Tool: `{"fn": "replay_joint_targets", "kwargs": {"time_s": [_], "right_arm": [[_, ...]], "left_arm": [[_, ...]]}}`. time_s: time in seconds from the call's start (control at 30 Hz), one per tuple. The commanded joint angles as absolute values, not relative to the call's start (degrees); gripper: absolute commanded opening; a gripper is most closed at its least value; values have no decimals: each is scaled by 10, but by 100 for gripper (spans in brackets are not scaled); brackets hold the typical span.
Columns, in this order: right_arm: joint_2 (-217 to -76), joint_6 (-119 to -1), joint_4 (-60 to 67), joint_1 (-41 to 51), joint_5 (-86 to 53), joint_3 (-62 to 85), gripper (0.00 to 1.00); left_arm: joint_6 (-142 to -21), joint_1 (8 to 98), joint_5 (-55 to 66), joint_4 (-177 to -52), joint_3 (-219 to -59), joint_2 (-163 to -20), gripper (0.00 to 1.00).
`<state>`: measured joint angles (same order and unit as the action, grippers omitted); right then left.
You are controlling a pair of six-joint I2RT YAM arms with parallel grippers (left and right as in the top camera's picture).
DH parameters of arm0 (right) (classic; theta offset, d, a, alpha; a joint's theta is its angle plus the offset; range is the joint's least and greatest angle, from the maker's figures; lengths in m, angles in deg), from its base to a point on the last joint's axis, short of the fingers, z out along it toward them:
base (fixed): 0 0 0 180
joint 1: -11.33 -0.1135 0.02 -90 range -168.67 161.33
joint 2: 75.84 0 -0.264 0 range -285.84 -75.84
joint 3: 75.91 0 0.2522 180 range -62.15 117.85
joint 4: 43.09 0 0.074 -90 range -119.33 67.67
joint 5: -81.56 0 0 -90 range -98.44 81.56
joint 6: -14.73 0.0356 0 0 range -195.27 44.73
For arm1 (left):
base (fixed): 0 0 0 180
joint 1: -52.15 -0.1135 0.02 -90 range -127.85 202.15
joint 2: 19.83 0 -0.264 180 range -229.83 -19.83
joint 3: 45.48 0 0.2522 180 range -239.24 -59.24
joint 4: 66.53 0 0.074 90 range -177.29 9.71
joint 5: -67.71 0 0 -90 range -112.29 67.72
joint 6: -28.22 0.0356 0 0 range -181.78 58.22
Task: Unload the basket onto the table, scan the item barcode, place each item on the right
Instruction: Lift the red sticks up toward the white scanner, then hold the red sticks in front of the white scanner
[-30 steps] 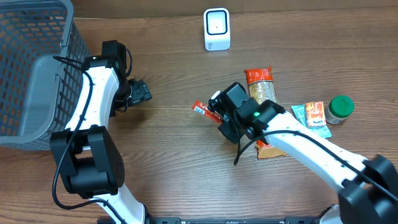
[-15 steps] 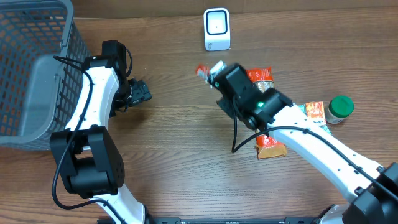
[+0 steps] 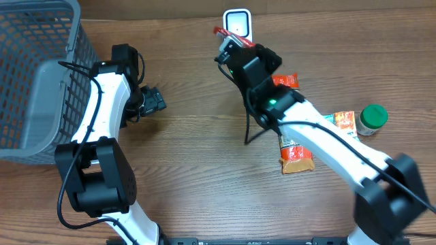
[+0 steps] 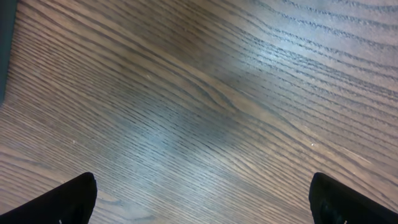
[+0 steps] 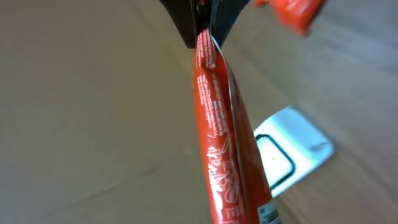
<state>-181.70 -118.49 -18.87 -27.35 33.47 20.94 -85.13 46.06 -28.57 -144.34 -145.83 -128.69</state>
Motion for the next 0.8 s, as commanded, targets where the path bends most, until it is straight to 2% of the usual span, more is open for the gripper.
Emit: {"fn": "replay_joint_targets", "kwargs": {"time_s": [0.0,0.1,0.43,0.77], "right_arm": [[-1860,-1300,-257,-265,402,219,3],[-1911,-1348,-368,-249,426,219,3],[-2015,-1399,-556,-214,424,219,3],[-2090,-1508,-664,-207,399,241,3]], "left_arm": [[-836,465,-289,-1443,-1459,-1277,100],[-836,465,-288,-1443,-1459,-1277,100],[-836,465,-288,-1443,-1459,-1277,100],[-836,465,-288,-1443,-1459,-1277,100]]}}
